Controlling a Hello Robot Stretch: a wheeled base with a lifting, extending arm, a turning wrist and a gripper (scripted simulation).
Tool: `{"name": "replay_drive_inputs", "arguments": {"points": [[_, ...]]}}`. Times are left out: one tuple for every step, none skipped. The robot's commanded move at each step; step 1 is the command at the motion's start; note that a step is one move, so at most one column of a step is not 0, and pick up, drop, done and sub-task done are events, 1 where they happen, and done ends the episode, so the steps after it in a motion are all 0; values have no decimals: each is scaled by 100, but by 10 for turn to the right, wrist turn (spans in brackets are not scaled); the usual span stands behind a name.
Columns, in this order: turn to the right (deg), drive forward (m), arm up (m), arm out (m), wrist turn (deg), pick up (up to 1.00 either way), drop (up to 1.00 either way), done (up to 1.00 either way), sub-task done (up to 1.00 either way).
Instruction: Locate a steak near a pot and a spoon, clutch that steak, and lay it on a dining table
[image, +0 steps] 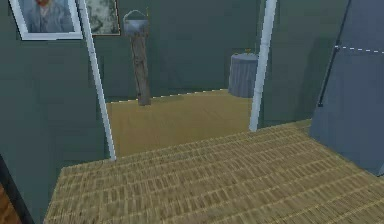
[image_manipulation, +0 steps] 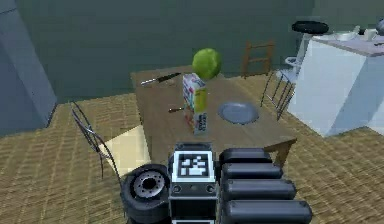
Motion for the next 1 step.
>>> {"name": "replay_drive_inputs", "arguments": {"points": [[0, 15, 0, 0, 0, 0, 0, 0, 0]]}}
